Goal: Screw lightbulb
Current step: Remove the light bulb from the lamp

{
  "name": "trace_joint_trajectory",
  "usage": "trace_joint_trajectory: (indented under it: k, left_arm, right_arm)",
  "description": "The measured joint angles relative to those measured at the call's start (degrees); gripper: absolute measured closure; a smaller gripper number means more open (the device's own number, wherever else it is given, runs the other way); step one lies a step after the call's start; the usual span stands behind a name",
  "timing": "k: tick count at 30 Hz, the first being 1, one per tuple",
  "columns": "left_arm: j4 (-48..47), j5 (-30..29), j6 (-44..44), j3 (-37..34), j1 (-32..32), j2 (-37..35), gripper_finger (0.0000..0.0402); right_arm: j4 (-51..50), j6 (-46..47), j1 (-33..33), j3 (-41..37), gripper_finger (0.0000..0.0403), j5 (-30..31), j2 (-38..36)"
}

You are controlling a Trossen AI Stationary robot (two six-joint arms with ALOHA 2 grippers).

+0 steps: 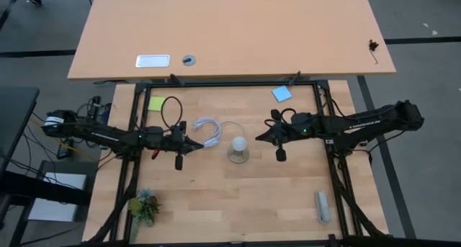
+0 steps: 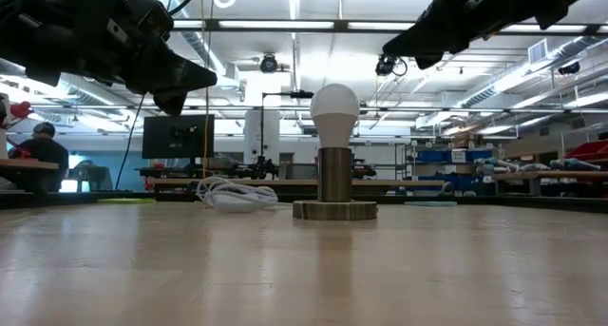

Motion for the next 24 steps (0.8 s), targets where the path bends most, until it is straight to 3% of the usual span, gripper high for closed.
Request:
trace_joint_trajectory:
  k: [24]
  left_arm:
    - [4.5, -3.7, 4.1, 0.0, 0.0, 0.0, 0.0401]
  right_arm:
    - [6.2, 0.4, -0.2, -1.3, 0.0399, -0.1, 0.0]
